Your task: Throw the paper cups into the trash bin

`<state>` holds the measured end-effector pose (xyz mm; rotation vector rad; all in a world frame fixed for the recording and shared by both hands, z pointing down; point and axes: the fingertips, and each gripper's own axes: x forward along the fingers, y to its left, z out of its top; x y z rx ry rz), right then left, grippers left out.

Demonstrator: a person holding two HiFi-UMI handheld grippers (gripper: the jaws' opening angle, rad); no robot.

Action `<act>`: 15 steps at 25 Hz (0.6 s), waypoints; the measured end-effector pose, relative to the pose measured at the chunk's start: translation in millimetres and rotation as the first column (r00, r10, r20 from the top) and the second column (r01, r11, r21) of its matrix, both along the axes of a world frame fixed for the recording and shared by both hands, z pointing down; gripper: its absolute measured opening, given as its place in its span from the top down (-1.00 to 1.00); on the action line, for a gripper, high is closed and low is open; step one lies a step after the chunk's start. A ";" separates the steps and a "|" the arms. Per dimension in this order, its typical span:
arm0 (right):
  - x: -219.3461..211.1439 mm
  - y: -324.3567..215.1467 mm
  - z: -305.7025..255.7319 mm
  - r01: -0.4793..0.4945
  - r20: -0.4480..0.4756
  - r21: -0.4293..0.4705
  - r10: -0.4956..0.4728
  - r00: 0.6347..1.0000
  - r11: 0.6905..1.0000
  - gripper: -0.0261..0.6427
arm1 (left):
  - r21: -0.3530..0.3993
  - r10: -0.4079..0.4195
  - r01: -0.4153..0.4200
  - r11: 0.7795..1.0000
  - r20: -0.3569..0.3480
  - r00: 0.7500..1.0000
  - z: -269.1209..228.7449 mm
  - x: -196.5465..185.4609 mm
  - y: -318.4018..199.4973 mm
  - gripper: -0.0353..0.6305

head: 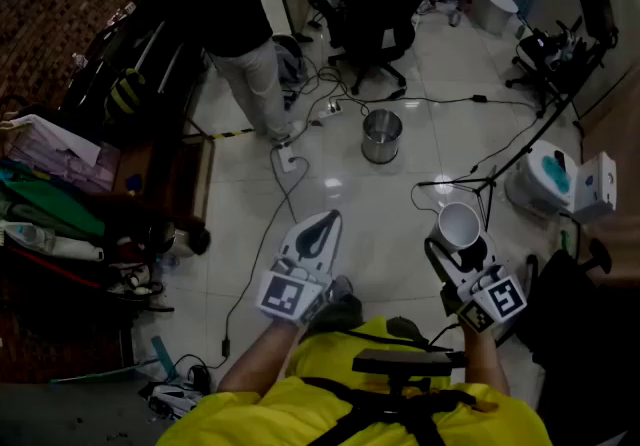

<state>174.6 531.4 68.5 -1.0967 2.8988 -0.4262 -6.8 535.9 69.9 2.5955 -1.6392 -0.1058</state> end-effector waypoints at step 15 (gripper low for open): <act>-53.0 -306.7 34.0 -0.008 0.064 -0.033 0.010 0.998 0.999 -0.08 | -0.110 0.003 0.001 0.994 0.036 0.999 37.1 -57.1 -295.0 0.88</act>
